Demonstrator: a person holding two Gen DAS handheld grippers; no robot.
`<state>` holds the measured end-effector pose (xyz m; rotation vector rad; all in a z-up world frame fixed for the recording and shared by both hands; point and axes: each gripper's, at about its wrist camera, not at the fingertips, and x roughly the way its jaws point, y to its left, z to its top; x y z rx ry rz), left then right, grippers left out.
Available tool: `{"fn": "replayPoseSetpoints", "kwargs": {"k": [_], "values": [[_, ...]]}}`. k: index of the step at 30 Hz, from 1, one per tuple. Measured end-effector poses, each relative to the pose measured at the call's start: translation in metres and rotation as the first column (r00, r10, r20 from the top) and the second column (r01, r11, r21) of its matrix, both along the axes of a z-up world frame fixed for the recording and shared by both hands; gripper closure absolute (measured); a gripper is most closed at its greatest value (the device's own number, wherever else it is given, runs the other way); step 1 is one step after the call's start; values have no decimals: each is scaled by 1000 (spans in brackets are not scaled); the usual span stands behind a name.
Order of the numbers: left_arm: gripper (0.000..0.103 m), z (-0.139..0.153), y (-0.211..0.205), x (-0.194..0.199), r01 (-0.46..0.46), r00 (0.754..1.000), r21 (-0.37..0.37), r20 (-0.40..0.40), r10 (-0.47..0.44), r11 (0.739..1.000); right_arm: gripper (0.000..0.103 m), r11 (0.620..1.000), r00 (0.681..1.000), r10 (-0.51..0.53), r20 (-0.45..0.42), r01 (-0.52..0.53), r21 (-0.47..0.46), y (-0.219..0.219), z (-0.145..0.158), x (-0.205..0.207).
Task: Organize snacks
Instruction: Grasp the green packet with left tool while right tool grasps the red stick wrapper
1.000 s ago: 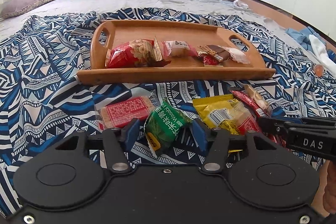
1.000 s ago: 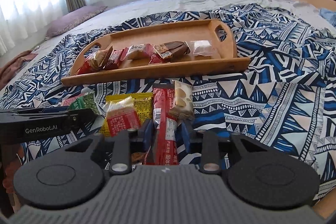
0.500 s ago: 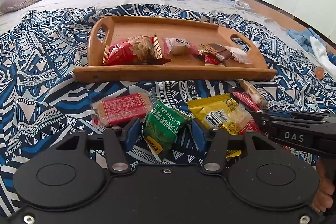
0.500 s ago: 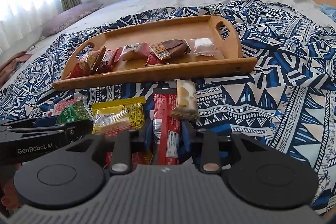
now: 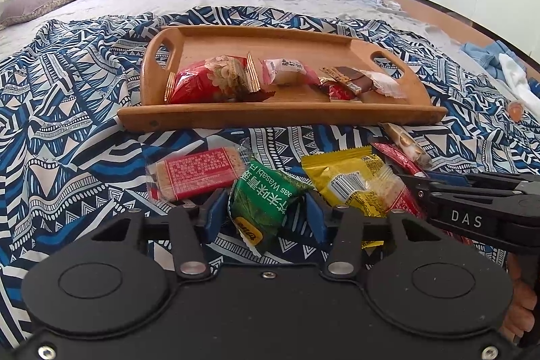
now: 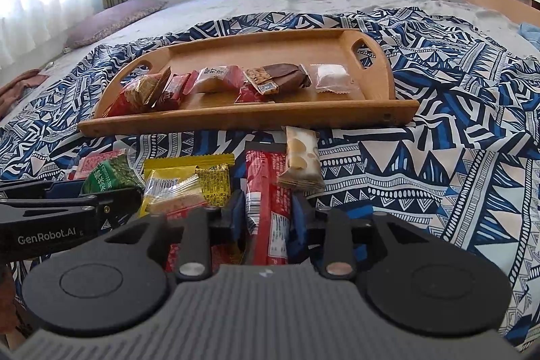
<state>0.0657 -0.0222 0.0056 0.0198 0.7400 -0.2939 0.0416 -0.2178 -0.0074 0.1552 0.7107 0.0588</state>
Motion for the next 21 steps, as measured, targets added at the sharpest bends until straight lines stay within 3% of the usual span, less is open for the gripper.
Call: {"fn": "replayPoseSetpoints", "kwargs": {"k": [2, 7, 9, 12, 16, 18, 20, 21], "values": [[69, 2, 0, -3, 0, 1000, 4, 0, 0, 1000, 56, 1000, 1000, 1, 1, -1, -2, 0, 0, 0], [69, 6, 3, -14, 25, 1000, -5, -10, -25, 1000, 55, 1000, 1000, 5, 6, -5, -7, 0, -1, -1], [68, 7, 4, -17, 27, 1000, -6, -5, -27, 1000, 55, 1000, 1000, 6, 8, -6, -11, 1, -1, -1], [54, 10, 4, -19, 18, 999, 9, 27, -18, 1000, 55, 1000, 1000, 7, 9, -7, -14, 1, -1, -1], [54, 10, 3, -14, 19, 999, 9, 39, -19, 1000, 53, 1000, 1000, 5, 11, -4, -18, 2, -1, -2], [55, 8, 1, -9, 23, 999, 8, 24, -24, 1000, 53, 1000, 1000, 1, 14, -1, -19, 3, -1, -2], [71, 6, -2, -7, 40, 999, -1, 3, -40, 999, 53, 1000, 1000, -2, 18, 2, -25, 3, 0, -2], [71, 6, -3, -7, 41, 999, 1, -3, -41, 999, 55, 999, 1000, -4, 17, 4, -32, 4, 1, -2]]}}
